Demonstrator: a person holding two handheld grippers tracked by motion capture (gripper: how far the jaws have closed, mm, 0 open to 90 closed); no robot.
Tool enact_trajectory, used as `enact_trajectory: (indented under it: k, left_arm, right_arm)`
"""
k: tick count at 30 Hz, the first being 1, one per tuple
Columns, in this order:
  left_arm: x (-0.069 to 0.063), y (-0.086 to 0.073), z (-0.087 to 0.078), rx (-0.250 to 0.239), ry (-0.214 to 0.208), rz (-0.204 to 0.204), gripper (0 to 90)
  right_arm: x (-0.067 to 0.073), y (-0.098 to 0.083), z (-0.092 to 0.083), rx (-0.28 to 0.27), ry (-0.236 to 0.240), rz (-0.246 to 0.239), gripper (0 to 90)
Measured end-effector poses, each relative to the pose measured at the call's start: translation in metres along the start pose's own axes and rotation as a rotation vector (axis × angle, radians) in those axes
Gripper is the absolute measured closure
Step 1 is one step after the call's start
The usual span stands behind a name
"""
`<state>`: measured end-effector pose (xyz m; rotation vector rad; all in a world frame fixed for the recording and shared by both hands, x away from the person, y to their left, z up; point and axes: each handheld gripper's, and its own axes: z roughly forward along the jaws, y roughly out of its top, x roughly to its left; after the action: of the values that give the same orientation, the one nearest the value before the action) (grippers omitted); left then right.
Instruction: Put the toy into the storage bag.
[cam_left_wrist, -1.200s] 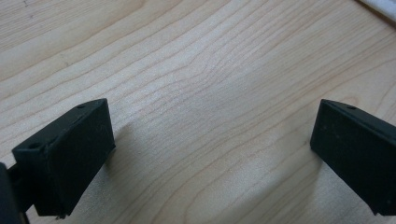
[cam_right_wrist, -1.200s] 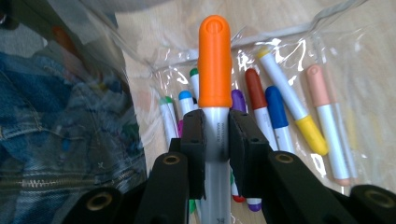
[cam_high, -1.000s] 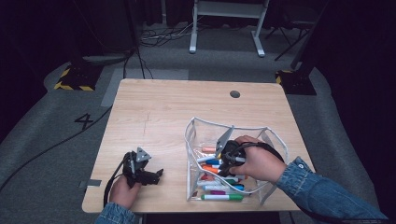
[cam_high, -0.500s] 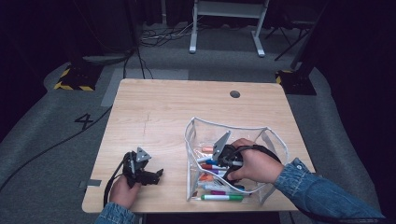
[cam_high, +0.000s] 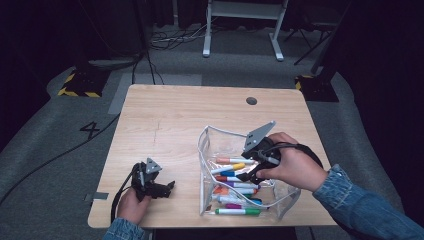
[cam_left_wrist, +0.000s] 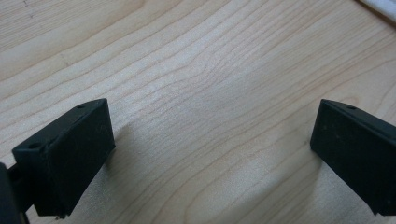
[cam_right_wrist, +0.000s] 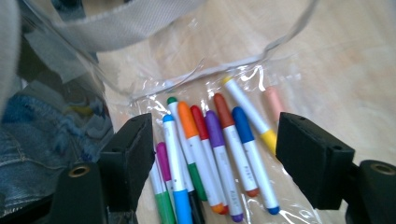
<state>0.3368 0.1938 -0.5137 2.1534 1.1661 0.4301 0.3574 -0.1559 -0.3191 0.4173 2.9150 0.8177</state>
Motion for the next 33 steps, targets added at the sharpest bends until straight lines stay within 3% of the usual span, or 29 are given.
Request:
enact_trajectory:
  k: [4,10,18,24,26,33]
  left_arm:
    - [0.000,0.000,0.000,0.002,0.002,0.005,0.0]
    - [0.000,0.000,0.000,0.000,0.001,0.000,0.0]
    - [0.000,0.000,0.000,0.001,0.004,0.003,0.0]
    - [0.000,0.000,0.000,0.003,0.003,0.001,0.0]
    - [0.000,0.000,0.000,0.002,0.002,0.005,0.0]
    - [0.000,0.000,0.000,0.000,0.003,0.002,0.0]
  right_arm:
    - [-0.005,-0.001,-0.023,-0.050,-0.046,0.023,28.9]
    - [-0.017,-0.010,-0.053,-0.120,-0.111,0.097,29.2]
    - [-0.037,-0.036,-0.085,-0.181,-0.213,0.193,30.5]
    - [-0.052,-0.056,-0.099,-0.201,-0.270,0.262,30.8]
    - [-0.062,-0.072,-0.105,-0.209,-0.303,0.316,31.4]
    - [-0.081,-0.114,-0.106,-0.183,-0.370,0.438,32.9]
